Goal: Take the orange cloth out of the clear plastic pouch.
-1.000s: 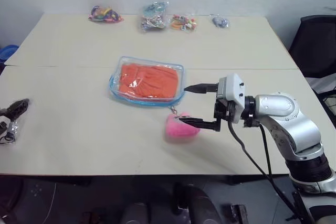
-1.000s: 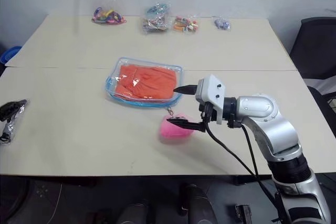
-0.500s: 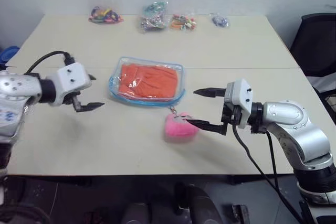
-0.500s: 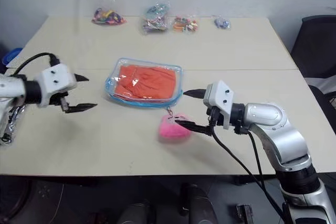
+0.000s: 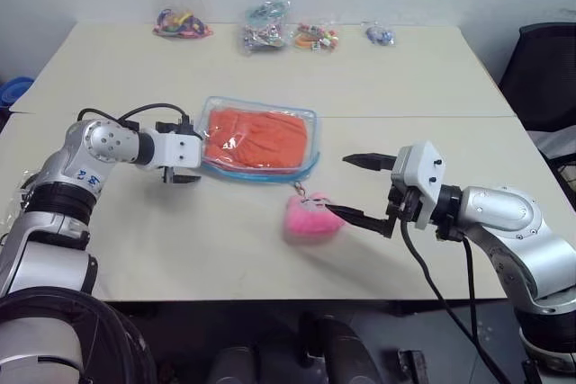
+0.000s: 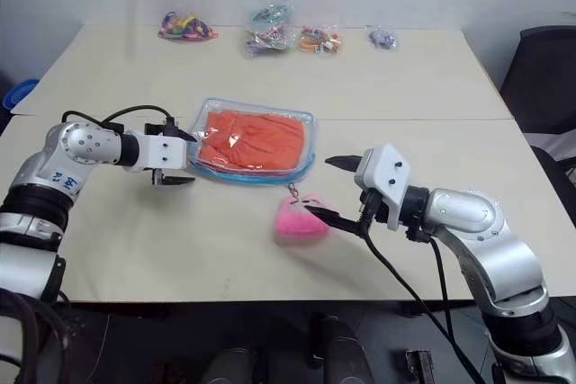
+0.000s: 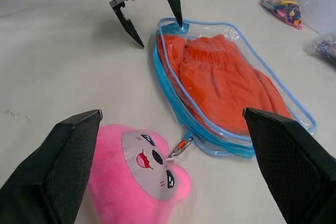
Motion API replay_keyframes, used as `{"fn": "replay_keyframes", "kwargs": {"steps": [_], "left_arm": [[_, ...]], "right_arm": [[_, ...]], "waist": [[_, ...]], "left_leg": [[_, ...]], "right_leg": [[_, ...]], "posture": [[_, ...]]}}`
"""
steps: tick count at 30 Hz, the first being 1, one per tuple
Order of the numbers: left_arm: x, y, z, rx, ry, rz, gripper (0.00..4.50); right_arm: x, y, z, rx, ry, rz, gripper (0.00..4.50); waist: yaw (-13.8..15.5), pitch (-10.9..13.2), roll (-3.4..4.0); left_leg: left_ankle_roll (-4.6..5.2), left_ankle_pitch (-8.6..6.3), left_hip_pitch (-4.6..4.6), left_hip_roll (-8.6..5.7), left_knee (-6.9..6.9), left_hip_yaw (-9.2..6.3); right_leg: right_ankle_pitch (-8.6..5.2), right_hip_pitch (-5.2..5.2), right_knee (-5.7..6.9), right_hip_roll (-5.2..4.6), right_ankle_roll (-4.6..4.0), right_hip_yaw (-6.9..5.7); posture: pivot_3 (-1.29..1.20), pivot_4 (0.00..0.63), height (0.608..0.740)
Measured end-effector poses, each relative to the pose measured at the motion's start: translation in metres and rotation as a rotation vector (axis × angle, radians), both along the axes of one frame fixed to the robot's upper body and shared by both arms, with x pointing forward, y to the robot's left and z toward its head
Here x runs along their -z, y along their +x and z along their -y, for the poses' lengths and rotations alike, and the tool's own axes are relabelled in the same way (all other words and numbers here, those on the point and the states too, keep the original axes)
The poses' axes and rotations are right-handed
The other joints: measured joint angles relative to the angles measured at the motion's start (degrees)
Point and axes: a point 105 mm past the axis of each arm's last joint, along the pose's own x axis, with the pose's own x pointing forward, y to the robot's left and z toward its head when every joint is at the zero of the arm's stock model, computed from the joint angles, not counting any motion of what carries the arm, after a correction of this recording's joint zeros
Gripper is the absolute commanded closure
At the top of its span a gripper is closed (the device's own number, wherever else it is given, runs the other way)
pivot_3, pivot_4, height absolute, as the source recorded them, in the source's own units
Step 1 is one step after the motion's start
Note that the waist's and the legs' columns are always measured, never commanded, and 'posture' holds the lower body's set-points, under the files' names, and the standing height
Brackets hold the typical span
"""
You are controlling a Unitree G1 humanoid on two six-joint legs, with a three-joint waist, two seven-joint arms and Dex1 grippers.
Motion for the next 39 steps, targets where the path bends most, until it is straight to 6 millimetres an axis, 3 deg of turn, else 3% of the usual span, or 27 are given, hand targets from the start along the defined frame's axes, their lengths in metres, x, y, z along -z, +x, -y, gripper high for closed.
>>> {"fn": "replay_keyframes", "kwargs": {"steps": [4,11,15,26,32,36,39], "left_arm": [[-0.011,0.003,-0.003,0.002,0.013,0.031,0.04],[0.007,0.009,-0.001,0.006,0.079,0.029,0.04],[0.010,0.015,0.007,-0.001,0.066,0.052,0.93],[0.009,0.010,0.009,0.053,0.076,0.042,4.47],[0.010,-0.007,0.001,0.106,0.073,-0.001,4.49],[0.015,-0.036,-0.006,0.167,0.085,-0.050,4.49],[0.020,-0.067,-0.028,0.100,0.181,-0.102,4.49]], "right_arm": [[0.000,0.000,0.000,0.010,0.001,-0.001,0.00],[0.000,0.001,0.000,0.018,0.002,-0.001,0.00],[-0.001,0.001,0.000,0.019,0.002,0.000,0.00],[0.001,0.001,0.001,0.022,0.002,-0.006,0.00],[0.001,0.000,0.000,0.016,0.001,-0.002,0.00],[0.001,-0.002,-0.001,-0.009,-0.012,-0.004,0.00],[0.009,-0.008,0.005,-0.045,-0.069,-0.040,0.00]], "waist": [[-0.2,0.0,-0.01],[0.0,0.0,-0.02],[0.1,0.0,-0.02],[-0.3,0.0,-0.02],[-0.4,0.0,-0.02],[-0.5,0.0,-0.02],[-0.6,0.0,-0.02]], "left_leg": [[0.07,-0.04,0.00,-0.01,0.00,0.04],[0.09,-0.04,0.01,-0.02,0.01,0.05],[0.12,-0.02,0.02,-0.05,0.01,0.05],[0.12,-0.02,0.04,-0.04,0.01,0.08],[0.11,-0.01,0.07,-0.02,0.01,0.13],[0.10,-0.02,0.07,0.03,0.01,0.13],[0.12,-0.05,0.08,0.04,0.01,0.12]], "right_leg": [[0.02,0.00,-0.03,0.00,0.03,0.03],[0.03,0.01,-0.02,-0.02,0.05,0.02],[0.04,0.02,0.00,-0.05,0.07,0.03],[0.04,0.01,0.00,-0.03,0.08,0.04],[0.04,0.01,0.04,-0.03,0.07,0.10],[0.04,-0.01,0.00,-0.01,0.07,0.12],[0.04,0.00,-0.02,0.01,0.08,0.16]], "posture": [[0.00,0.150,0.740],[0.00,0.150,0.740],[0.00,0.150,0.740],[0.00,0.150,0.740],[0.00,0.150,0.740],[0.00,0.150,0.740],[0.00,0.150,0.740]]}}
